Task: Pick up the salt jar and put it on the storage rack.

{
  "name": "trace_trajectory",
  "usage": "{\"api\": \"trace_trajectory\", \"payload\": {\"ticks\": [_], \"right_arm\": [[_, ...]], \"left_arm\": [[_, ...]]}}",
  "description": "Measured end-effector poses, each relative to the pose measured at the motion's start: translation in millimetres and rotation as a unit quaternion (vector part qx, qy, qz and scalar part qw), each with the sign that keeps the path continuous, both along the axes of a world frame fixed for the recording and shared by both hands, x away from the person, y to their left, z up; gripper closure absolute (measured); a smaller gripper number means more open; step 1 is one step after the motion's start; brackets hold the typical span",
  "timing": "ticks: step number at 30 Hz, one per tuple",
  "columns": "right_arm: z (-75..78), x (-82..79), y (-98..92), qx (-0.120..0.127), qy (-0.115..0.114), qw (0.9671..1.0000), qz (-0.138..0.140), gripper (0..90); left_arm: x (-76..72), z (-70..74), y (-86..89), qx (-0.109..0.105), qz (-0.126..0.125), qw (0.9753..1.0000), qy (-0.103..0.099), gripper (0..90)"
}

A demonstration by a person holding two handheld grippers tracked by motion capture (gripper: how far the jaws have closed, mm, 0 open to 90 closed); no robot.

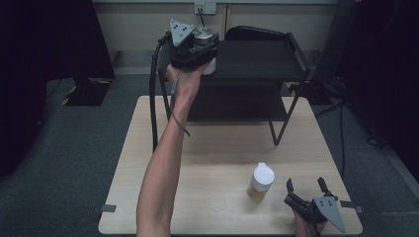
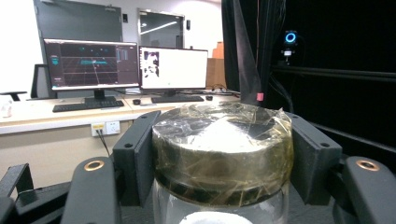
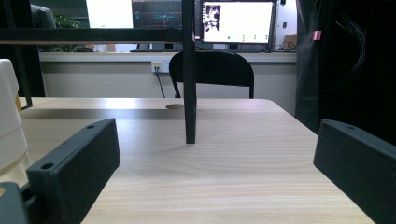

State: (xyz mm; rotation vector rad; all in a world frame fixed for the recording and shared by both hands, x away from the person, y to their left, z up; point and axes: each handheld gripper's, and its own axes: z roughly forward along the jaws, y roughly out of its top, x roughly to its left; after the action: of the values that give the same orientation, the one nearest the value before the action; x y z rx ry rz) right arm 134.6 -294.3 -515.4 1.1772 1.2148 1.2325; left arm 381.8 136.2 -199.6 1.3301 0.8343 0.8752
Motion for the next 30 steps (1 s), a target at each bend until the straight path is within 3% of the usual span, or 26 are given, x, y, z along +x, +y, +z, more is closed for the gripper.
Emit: {"api": "trace_trajectory", "payload": {"ticks": [5,8,16,24,30], "right_arm": [[0.0,0.0,0.4,0.0,0.0,1.0,-0.001,0.0],[0.1,0.4,1.0,0.0,0.0,1.0,-0.003,0.0],[0.0,0.4,1.3,0.0,0.0,1.0,-0.004,0.0],[0.0,0.4,1.4,0.0,0.0,1.0,-0.004,0.0],[0.0,0.3,1.4,0.0,0.0,1.0,-0.004,0.0]], "left_arm": [[-2.2,-8.4,-6.3,0.015,0.01,0.9996,-0.024,35.0],[-2.1,-6.0,-8.4,0.011,0.016,0.9997,-0.016,35.0],[-0.9,-17.0,-7.5,0.003,0.015,0.9993,-0.035,35.0],[0.7,-20.0,-6.7,0.0,0.012,0.9991,-0.04,35.0],[0.6,-13.6,-5.2,0.003,0.009,0.9995,-0.03,33.8]]}}
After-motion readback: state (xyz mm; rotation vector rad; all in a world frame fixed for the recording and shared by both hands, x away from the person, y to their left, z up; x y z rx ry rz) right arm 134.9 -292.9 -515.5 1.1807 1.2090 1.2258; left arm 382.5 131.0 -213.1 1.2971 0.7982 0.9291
